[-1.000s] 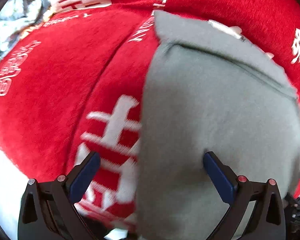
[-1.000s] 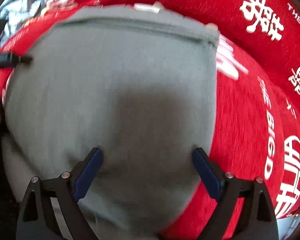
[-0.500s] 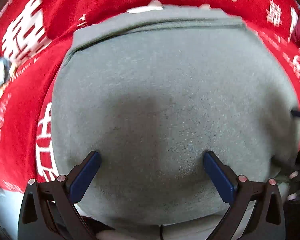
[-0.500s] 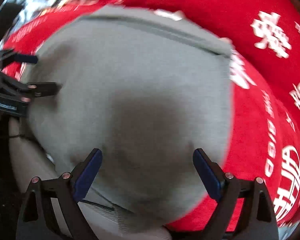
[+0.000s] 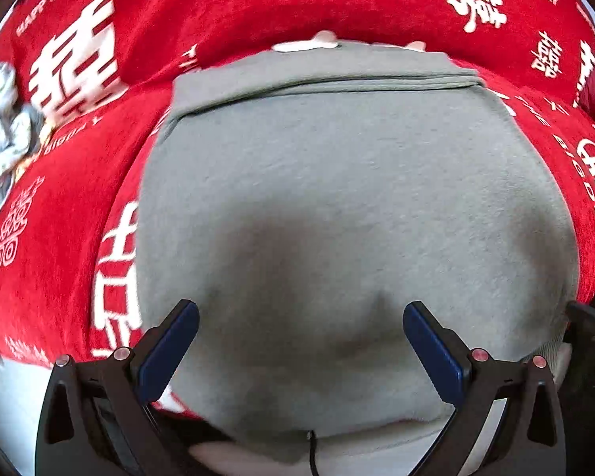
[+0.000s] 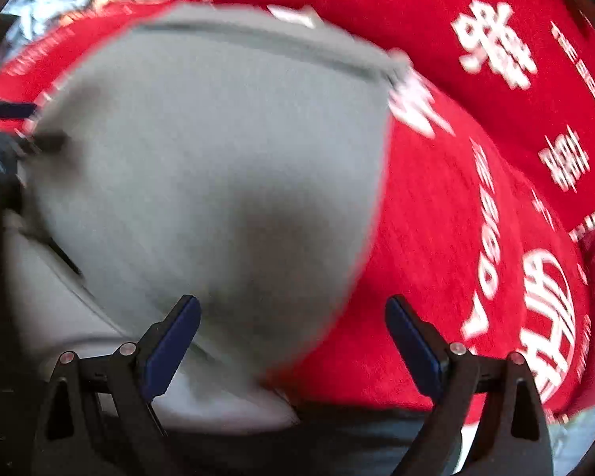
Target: Fold small clothes
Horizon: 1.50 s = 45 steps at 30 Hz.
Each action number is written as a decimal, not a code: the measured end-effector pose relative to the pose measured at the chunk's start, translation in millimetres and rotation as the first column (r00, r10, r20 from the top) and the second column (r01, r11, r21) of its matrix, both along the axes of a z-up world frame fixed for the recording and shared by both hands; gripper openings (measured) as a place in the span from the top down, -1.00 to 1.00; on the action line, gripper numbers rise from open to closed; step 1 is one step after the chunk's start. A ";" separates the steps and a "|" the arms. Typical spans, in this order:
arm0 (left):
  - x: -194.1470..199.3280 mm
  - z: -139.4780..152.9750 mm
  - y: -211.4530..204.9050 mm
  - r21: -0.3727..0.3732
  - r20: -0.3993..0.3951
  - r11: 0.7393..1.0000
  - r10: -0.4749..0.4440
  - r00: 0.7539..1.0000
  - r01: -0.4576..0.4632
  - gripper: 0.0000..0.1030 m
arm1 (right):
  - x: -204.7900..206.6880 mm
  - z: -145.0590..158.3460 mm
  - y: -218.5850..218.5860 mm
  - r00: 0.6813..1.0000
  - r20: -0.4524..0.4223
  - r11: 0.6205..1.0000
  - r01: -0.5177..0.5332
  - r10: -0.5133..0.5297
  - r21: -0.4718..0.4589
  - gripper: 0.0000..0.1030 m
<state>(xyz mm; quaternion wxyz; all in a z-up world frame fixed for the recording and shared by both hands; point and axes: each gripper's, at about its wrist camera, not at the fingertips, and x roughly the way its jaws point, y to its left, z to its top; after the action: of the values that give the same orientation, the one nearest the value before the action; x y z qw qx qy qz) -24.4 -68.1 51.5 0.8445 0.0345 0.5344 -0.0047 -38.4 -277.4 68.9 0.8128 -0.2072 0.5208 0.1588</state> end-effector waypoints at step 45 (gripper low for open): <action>22.7 -29.4 51.7 -0.117 -0.226 0.948 0.266 0.937 -0.297 -1.00 | 59.4 -39.2 49.0 0.935 -0.107 0.930 0.350 -0.339 0.110 -0.99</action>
<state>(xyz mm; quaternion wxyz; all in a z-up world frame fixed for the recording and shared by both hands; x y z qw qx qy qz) -1.7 -16.4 22.1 0.7763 -0.1066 0.6171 0.0726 21.0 -228.4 29.6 0.8164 -0.0532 0.5723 0.0553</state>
